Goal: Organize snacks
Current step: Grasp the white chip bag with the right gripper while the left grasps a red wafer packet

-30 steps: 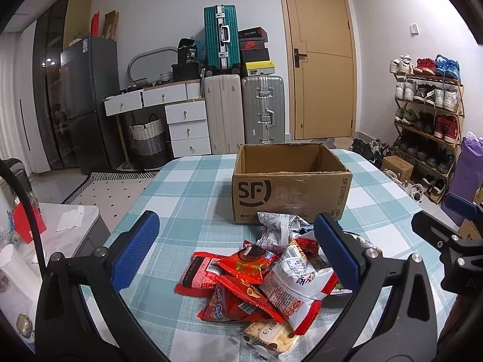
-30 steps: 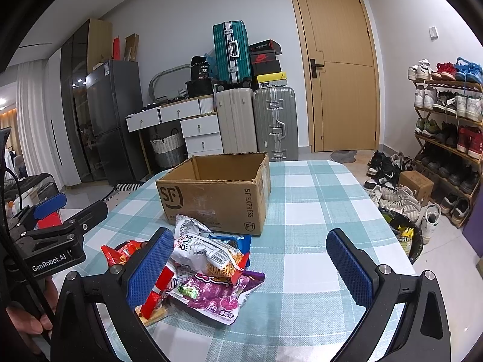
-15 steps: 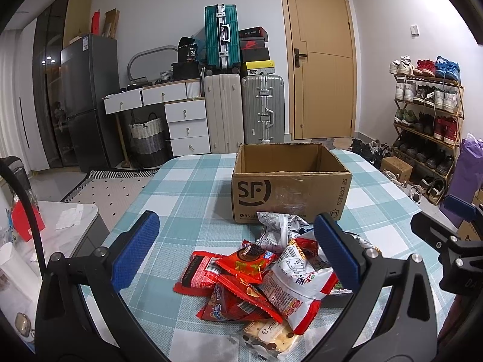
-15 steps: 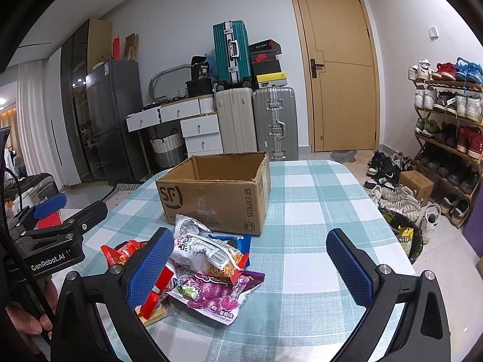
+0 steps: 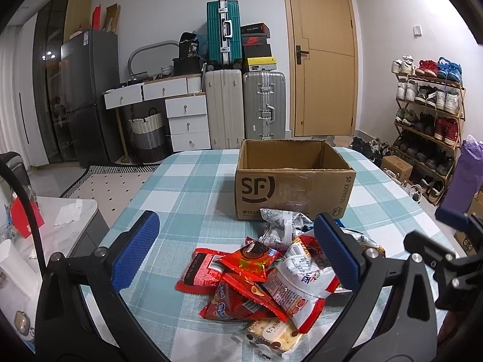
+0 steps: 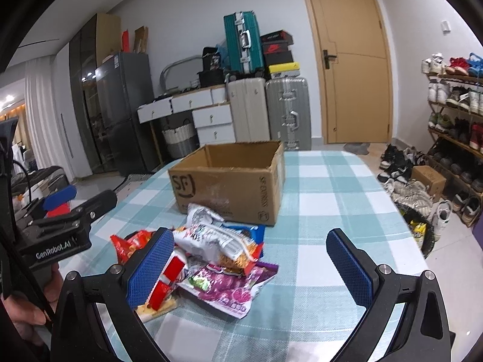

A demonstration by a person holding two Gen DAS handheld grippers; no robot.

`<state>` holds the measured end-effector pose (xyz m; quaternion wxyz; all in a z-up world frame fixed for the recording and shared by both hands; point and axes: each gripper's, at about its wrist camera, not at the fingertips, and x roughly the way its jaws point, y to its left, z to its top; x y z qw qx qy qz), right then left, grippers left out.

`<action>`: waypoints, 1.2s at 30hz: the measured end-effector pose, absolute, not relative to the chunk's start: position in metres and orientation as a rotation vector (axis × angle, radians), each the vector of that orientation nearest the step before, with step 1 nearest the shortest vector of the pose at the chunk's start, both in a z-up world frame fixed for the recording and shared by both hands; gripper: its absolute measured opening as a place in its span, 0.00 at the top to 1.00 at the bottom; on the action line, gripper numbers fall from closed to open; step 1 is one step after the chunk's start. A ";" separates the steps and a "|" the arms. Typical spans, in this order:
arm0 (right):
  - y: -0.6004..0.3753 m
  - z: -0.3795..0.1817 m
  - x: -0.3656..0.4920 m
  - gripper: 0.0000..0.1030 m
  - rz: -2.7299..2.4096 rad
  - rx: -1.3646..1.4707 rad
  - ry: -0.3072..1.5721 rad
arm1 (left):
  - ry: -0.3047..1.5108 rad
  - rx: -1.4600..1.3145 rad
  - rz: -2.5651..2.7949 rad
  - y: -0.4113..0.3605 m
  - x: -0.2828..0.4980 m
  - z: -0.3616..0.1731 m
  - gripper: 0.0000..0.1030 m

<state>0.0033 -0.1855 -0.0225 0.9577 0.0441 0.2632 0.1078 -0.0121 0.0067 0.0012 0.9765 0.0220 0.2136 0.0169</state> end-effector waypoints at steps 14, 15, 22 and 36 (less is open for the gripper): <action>-0.134 -0.054 0.023 0.00 0.524 0.125 0.719 | 0.447 -0.043 0.173 0.078 0.002 0.003 0.01; -0.129 -0.057 0.026 0.00 0.537 0.125 0.730 | 0.448 -0.048 0.176 0.084 0.003 0.003 0.01; -0.105 -0.071 0.043 0.00 0.584 0.128 0.814 | 0.452 -0.076 0.179 0.105 0.001 0.003 0.01; -0.055 -0.094 0.073 0.22 0.595 -0.004 0.868 | 0.481 -0.022 0.178 0.099 0.005 0.002 0.01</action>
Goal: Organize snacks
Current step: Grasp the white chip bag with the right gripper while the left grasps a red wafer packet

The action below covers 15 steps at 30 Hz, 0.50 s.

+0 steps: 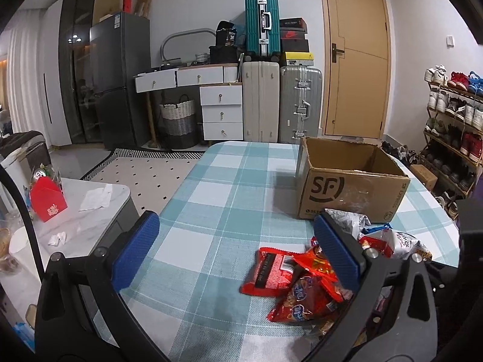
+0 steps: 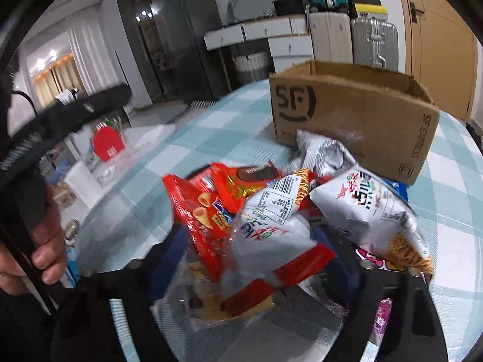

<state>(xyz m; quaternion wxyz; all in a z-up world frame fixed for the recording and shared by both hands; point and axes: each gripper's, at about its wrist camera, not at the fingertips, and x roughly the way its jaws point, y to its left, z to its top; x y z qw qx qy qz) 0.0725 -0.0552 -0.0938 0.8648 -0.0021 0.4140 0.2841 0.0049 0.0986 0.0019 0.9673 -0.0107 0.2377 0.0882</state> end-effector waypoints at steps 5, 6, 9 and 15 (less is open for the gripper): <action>-0.058 -0.097 0.082 0.41 0.612 0.059 0.878 | 0.494 -0.017 0.171 0.094 0.006 0.000 0.01; -0.061 -0.098 0.085 0.51 0.612 0.089 0.882 | 0.496 -0.017 0.171 0.093 0.006 0.000 0.01; -0.071 -0.101 0.089 0.55 0.633 0.162 0.903 | 0.506 -0.017 0.171 0.093 0.008 -0.002 0.01; -0.073 -0.096 0.083 0.63 0.646 0.155 0.888 | 0.538 -0.022 0.182 0.096 0.014 -0.010 0.01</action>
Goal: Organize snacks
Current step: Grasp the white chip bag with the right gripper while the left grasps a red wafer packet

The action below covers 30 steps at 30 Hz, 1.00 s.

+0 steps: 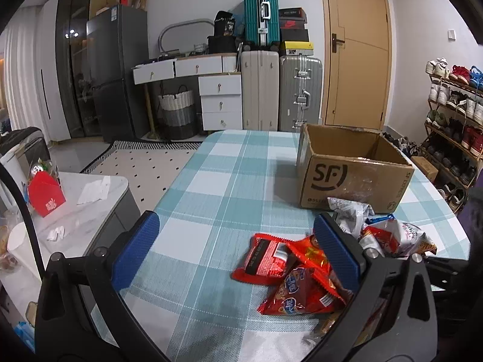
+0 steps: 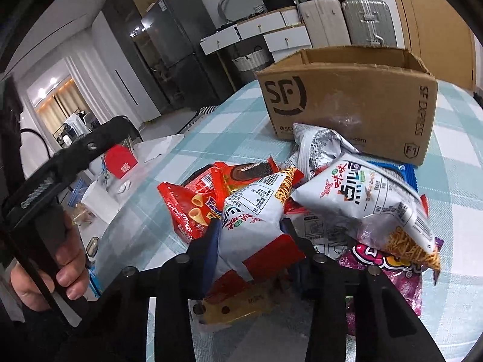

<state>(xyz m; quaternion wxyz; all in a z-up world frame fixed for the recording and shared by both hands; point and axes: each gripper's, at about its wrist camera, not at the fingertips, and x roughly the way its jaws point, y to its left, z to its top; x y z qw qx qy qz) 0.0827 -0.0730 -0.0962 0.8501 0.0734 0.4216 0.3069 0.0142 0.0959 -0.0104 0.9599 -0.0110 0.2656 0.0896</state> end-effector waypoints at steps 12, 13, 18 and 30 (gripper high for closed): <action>-0.100 -0.067 0.059 0.64 0.653 0.206 0.771 | 0.636 -0.127 0.106 0.110 0.027 -0.034 0.01; -0.103 -0.065 0.058 0.64 0.655 0.211 0.766 | 0.648 -0.134 0.097 0.109 0.027 -0.037 0.01; -0.118 -0.053 0.050 0.64 0.654 0.237 0.730 | 0.736 -0.165 0.055 0.104 0.032 -0.055 0.01; -0.154 -0.033 0.034 0.64 0.651 0.313 0.675 | 0.855 -0.153 -0.022 0.075 0.053 -0.087 0.01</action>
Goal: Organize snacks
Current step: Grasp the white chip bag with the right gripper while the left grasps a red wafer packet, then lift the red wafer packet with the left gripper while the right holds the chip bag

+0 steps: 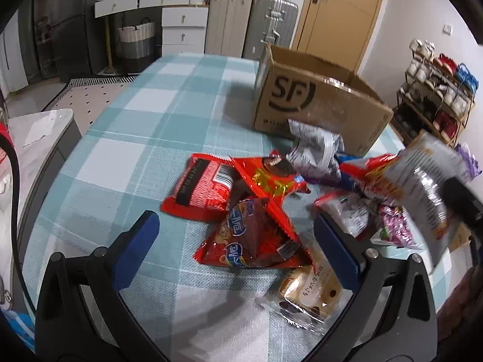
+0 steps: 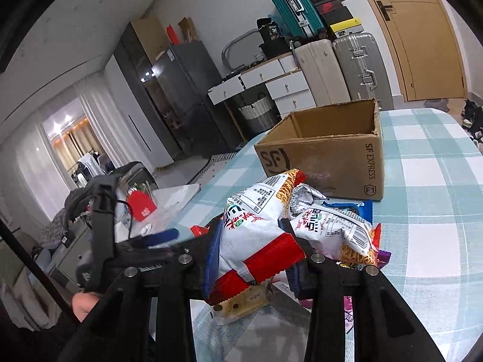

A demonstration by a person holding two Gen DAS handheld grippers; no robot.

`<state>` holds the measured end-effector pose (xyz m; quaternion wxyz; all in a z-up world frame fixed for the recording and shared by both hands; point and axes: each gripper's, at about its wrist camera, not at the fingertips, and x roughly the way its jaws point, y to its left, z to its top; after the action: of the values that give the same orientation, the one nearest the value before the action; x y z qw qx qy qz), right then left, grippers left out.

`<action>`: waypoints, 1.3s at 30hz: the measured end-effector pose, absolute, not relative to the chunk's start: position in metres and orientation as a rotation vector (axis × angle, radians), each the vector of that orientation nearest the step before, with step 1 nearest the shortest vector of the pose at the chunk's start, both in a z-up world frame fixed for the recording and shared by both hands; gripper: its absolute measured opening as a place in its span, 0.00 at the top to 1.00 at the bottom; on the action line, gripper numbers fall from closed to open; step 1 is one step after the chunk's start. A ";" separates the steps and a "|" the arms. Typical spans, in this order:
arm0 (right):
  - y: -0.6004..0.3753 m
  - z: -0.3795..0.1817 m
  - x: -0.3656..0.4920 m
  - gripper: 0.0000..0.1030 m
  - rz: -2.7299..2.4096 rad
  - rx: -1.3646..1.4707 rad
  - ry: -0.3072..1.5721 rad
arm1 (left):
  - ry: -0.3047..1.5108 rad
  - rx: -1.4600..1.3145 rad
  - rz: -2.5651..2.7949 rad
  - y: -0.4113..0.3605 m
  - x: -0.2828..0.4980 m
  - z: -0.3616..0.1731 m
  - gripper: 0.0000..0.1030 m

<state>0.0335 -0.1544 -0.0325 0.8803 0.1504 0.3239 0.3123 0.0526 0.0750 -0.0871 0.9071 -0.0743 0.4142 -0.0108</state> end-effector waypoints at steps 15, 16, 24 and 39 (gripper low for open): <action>-0.160 -0.029 0.028 0.64 0.635 0.334 0.663 | 0.960 -0.231 -0.121 0.068 0.067 -0.117 0.42; -0.160 -0.029 0.028 0.64 0.632 0.333 0.665 | 0.954 -0.235 -0.125 0.068 0.065 -0.116 0.44; -0.162 -0.036 0.034 0.64 0.608 0.340 0.684 | 0.922 -0.246 -0.181 0.066 0.055 -0.109 0.57; -0.164 -0.038 0.032 0.64 0.599 0.358 0.681 | 0.885 -0.274 -0.229 0.073 0.017 -0.097 0.63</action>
<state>0.0322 -0.1643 -0.0382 0.8835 0.1720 0.3272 0.2877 0.0174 0.0734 -0.0971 0.8883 -0.1319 0.4259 -0.1103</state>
